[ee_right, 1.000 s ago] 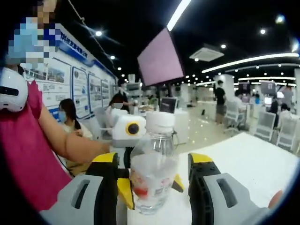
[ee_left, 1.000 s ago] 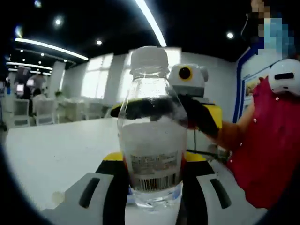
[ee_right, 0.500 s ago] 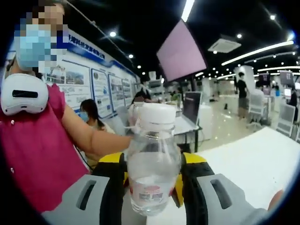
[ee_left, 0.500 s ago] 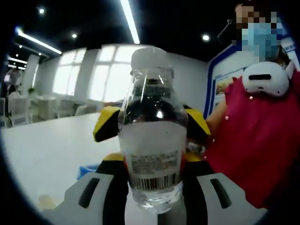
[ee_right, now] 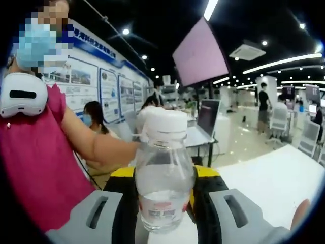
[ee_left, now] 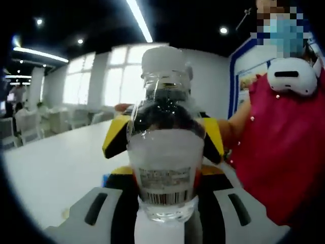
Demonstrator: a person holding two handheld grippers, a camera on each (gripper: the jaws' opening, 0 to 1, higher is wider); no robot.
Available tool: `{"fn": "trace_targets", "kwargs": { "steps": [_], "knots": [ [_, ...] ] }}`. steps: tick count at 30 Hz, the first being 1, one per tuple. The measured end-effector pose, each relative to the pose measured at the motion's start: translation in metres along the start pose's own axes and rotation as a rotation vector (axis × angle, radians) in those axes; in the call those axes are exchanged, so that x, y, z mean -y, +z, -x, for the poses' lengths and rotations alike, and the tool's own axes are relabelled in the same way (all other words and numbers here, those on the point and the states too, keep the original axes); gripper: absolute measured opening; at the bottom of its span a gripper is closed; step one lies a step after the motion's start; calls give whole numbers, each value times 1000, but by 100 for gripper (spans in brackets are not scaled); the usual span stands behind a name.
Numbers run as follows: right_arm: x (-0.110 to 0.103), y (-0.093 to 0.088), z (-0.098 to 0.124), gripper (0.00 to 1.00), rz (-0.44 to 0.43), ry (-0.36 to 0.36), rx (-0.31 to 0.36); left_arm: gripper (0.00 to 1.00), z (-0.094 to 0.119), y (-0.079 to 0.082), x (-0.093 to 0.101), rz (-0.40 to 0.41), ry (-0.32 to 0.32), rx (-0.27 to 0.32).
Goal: Arrange the tabletop items into an orderly group along one side of the table until the central work area is clear of visible clutter.
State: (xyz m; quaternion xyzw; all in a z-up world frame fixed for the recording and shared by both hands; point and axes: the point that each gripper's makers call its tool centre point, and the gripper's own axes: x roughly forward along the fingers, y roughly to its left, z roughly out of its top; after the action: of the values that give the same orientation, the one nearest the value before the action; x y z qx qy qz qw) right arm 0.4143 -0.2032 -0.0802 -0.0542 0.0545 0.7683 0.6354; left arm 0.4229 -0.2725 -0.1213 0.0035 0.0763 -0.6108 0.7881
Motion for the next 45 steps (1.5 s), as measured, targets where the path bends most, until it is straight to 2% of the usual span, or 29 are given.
{"fn": "trace_targets", "kwargs": {
  "steps": [5, 8, 11, 16, 21, 26, 31, 35, 45],
  "knots": [
    [24, -2, -18, 41, 7, -51, 15, 41, 19, -7, -29, -7, 107, -40],
    [37, -4, -31, 41, 10, -55, 27, 40, 34, -13, -45, 4, 157, -57],
    [50, -6, -45, 41, 19, -66, 43, 40, 49, -17, -60, -31, 205, -60],
    [68, -11, -73, 41, 80, -65, -12, 40, 70, -27, -83, -30, 234, -53],
    [92, -23, -95, 41, 73, -56, -12, 40, 88, -42, -110, -26, 271, -85],
    [121, -47, -112, 41, 62, -63, -33, 40, 96, -68, -142, -24, 296, -144],
    [142, -72, -117, 41, 29, -79, -63, 40, 95, -92, -162, -11, 284, -169],
    [160, -97, -123, 41, 24, -86, -105, 40, 94, -114, -182, -9, 278, -211],
    [187, -145, -128, 41, -8, -115, -205, 40, 86, -155, -209, 18, 251, -268]
  ]
}}
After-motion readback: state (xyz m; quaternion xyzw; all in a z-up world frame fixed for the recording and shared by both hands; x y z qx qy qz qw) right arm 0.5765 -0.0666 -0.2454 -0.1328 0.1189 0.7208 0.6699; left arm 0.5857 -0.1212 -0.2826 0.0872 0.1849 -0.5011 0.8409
